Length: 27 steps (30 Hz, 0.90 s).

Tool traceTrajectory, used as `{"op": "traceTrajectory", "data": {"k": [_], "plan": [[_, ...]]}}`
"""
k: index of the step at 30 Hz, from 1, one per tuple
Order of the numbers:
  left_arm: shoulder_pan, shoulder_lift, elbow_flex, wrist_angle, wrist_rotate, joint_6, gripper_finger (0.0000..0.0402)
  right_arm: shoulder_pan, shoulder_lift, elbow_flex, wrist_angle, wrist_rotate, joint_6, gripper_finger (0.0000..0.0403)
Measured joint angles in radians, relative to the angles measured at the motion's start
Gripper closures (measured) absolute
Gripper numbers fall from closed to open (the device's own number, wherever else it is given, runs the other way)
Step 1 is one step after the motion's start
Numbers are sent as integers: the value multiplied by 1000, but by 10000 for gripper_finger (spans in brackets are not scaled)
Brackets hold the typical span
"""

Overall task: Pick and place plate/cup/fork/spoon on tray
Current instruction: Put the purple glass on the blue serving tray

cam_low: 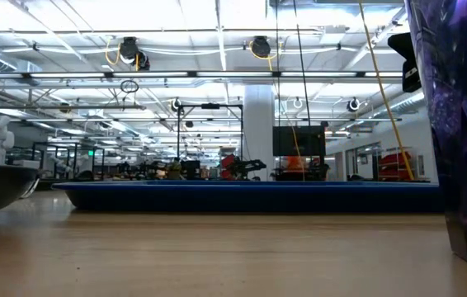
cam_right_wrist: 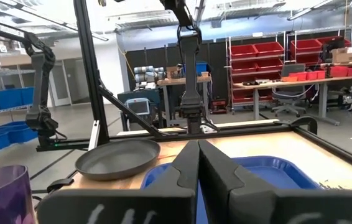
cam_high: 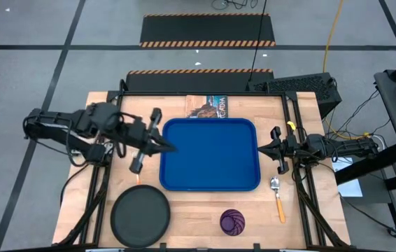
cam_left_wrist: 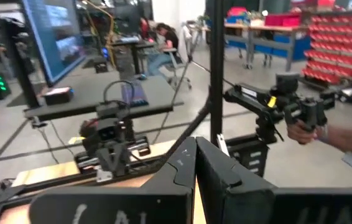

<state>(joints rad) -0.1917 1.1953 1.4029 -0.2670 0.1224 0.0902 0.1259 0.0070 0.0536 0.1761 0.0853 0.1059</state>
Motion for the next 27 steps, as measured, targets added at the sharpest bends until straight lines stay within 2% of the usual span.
{"op": "traceTrajectory", "data": {"k": [9, 17, 27], "plan": [[-94, 173, 168, -97, -48, 64, 392, 0, 0, 0, 0, 2, 40, 403], [-155, 317, 329, -201, -98, 93, 391, 0, 0, 0, 0, 101, 97, 403], [-220, 520, 545, -328, -124, 144, 391, 0, 0, 0, 17, 104, 184, 403]]}}
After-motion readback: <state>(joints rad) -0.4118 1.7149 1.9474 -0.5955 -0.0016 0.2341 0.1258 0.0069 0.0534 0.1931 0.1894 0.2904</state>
